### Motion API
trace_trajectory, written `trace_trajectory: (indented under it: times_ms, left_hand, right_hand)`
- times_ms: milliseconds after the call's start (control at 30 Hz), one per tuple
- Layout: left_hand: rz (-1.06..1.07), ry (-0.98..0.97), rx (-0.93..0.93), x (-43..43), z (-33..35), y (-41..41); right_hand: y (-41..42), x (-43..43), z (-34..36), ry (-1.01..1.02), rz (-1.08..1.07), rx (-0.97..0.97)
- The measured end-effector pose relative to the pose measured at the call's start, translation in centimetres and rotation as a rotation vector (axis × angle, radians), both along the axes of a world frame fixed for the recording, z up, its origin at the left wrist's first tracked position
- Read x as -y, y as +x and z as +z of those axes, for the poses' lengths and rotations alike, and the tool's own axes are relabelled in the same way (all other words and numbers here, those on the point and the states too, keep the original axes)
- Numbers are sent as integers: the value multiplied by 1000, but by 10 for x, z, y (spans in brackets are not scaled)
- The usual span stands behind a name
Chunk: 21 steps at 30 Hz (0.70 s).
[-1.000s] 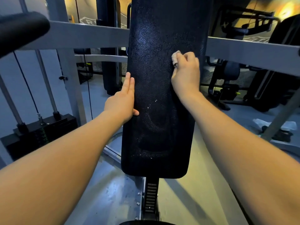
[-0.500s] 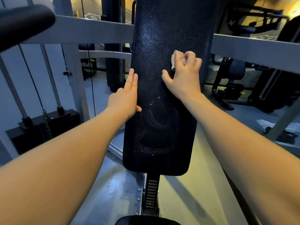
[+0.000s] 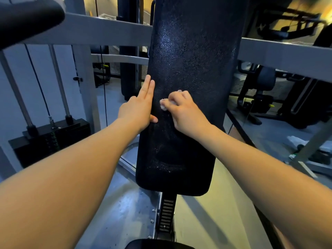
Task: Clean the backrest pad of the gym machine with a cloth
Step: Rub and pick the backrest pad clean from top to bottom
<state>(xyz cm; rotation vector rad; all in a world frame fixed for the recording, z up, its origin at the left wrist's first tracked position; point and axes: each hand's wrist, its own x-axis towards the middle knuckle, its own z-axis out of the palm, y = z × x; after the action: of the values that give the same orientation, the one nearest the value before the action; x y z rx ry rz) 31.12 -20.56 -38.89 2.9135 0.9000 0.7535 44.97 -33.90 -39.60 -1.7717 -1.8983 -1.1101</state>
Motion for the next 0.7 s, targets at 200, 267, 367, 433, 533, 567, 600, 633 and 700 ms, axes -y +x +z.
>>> trace_trajectory:
  times_ms: [200,267,367,433,533,567,600,633,700]
  left_hand:
    - [21,-6,-5,5,2,0]
    - [20,-4,-9,3,1,0]
    - [20,18,-20,-1,-1,-1]
    - [25,43,-24,-3,-1,-2]
    - [29,36,12,0,-7,-6]
    - [34,-15,51,2,-12,-8]
    - [45,-96,96,4,-18,-12]
    - [57,-186,124,5,-23,-17]
    - [74,-318,91,1,-35,-26]
  right_hand:
    - [28,-23,88,453,-194,-204]
    - [24,-34,81,469,-227,-240]
    - [7,-33,34,286,-113,-131]
    - [-2,-18,9,61,-31,-50]
    - [-1,-4,22,-101,-15,8]
    - [0,-7,35,-55,-26,-7]
    - [1,-12,48,42,-43,-42]
    - [3,-18,62,161,-72,-94]
    - [5,-29,77,309,-148,-197]
